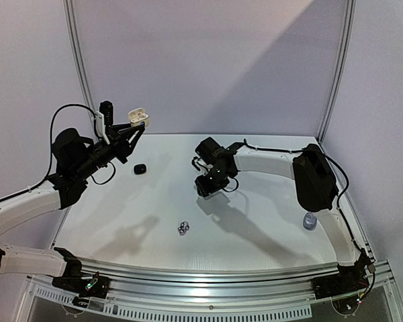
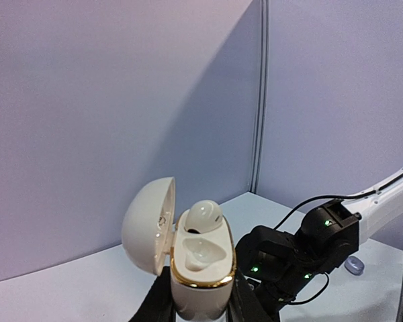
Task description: Insert the wireless bluetooth earbuds into the charging case
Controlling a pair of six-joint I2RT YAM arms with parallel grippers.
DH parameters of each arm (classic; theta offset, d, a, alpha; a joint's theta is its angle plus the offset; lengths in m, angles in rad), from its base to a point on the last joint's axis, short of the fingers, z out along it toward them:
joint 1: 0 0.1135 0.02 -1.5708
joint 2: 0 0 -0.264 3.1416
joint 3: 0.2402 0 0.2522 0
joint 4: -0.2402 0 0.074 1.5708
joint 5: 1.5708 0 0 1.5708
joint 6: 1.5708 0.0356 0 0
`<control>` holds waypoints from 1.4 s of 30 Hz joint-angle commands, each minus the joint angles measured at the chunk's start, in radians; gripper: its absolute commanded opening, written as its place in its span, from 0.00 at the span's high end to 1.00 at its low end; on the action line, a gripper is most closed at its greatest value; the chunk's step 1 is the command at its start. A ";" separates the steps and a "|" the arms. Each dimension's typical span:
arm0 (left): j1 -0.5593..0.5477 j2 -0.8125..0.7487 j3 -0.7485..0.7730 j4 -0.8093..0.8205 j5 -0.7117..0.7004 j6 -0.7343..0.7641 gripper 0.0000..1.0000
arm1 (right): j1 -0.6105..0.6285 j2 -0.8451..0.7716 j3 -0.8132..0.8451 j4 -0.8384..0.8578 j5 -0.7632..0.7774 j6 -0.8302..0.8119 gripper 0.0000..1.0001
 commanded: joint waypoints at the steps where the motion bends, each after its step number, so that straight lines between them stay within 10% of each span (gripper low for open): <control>1: 0.011 0.000 0.006 -0.011 0.014 -0.002 1.00 | 0.003 0.035 0.017 0.001 0.010 -0.018 0.51; 25: 0.010 0.005 0.009 -0.016 0.017 -0.003 1.00 | -0.005 0.023 0.026 0.036 -0.151 0.028 0.96; 33: 0.011 0.003 0.001 -0.014 0.013 -0.006 1.00 | -0.071 -0.174 -0.403 0.457 -0.488 0.409 0.96; 42: 0.013 -0.001 -0.003 -0.009 0.014 -0.006 1.00 | -0.072 -0.180 -0.523 0.438 -0.464 0.566 0.88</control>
